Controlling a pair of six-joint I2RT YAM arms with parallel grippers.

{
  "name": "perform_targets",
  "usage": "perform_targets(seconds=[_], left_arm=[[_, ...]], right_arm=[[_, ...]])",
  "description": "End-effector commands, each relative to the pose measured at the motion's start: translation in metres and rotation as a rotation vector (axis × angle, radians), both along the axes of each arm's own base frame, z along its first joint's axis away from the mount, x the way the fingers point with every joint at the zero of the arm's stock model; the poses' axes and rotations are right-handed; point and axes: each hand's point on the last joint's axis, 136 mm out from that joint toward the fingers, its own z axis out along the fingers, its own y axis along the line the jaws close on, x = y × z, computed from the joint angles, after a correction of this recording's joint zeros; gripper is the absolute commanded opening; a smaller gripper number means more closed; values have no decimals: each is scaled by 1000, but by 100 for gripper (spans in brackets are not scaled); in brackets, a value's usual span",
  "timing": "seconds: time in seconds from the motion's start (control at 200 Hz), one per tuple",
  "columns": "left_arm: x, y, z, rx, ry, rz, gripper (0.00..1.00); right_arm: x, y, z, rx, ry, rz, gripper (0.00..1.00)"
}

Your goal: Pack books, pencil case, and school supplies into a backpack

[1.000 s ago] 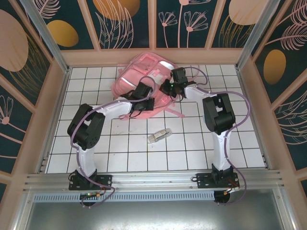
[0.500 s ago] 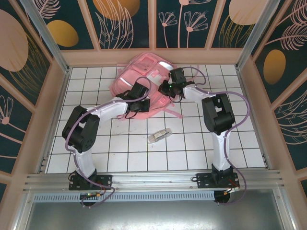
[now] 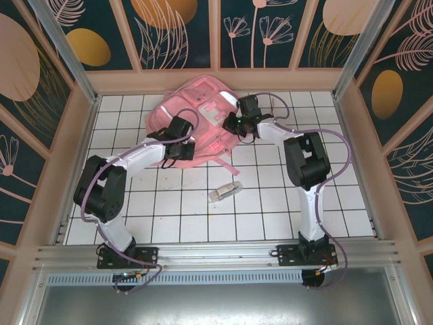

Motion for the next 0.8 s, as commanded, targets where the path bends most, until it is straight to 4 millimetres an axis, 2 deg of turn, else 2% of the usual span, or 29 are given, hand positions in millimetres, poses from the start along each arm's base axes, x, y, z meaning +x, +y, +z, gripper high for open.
perform_targets(seconds=[0.0, 0.025, 0.115, 0.19, 0.255, 0.3, 0.31, 0.335, 0.435, 0.65, 0.791], left_arm=[[-6, -25, 24, -151, 3, -97, 0], [-8, -33, 27, -194, 11, -117, 0], [-13, -57, 40, -327, 28, -176, 0], [-17, -70, 49, -388, 34, -214, 0], [-19, -77, 54, -412, 36, -232, 0], [-20, -80, 55, -425, 39, -238, 0], [-20, -80, 65, -436, 19, -244, 0], [-21, -81, 70, -448, 10, -246, 0], [-22, -86, 77, -474, -2, -250, 0], [-25, -101, 79, -526, -11, -252, 0], [-24, -109, 74, -528, -11, -254, 0]], right_arm=[[9, -3, 11, -15, -35, -2, 0], [7, -2, 17, -8, -37, 3, 3], [-5, -5, 40, 27, -61, 11, 27], [-18, -5, 56, 60, -67, 27, 40], [-29, -1, 63, 98, -54, 53, 46], [-37, 5, 64, 129, -37, 72, 49], [-39, 5, 64, 136, -33, 75, 49], [-43, 8, 65, 152, -26, 82, 50], [-54, 23, 66, 196, -13, 109, 51], [-64, 34, 41, 199, 71, 108, 52], [-73, 46, 32, 217, 98, 121, 51]])
